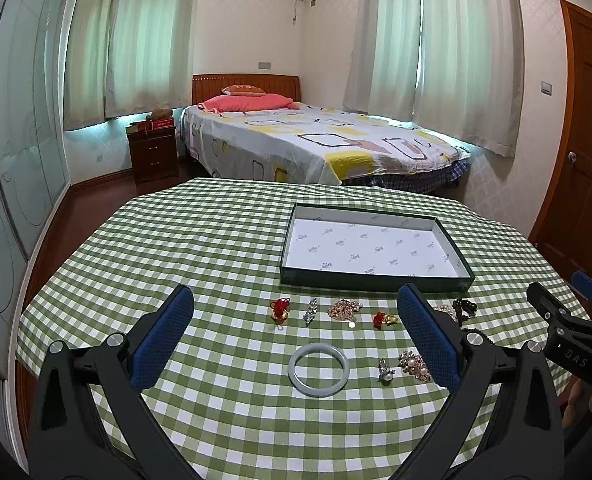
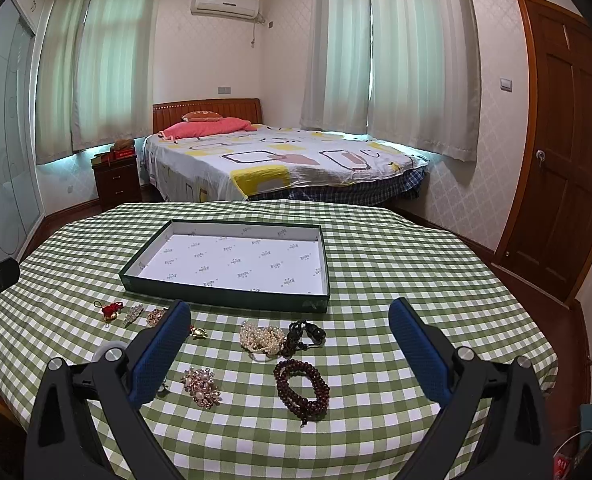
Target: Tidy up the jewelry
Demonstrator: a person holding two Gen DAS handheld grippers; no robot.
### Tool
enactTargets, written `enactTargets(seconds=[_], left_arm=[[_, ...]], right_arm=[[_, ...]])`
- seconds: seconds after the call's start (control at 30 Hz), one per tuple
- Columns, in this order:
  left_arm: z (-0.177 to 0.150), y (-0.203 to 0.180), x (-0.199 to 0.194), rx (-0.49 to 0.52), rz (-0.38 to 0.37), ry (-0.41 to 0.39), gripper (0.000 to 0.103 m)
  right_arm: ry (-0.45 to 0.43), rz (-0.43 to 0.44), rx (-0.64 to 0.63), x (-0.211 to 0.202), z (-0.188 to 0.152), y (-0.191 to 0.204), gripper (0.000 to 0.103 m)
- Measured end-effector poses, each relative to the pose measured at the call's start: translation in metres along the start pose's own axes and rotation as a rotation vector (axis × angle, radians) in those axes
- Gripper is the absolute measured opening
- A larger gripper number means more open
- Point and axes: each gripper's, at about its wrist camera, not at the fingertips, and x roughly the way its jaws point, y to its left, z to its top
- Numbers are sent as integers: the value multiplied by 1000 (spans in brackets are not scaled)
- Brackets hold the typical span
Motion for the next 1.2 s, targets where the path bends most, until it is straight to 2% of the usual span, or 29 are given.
enactTargets(seconds=[1.2], left_arm=[[-2,3,-2,1,9,-13,99]], right_arm=[[-1,1,-5,-1,0,1,97]])
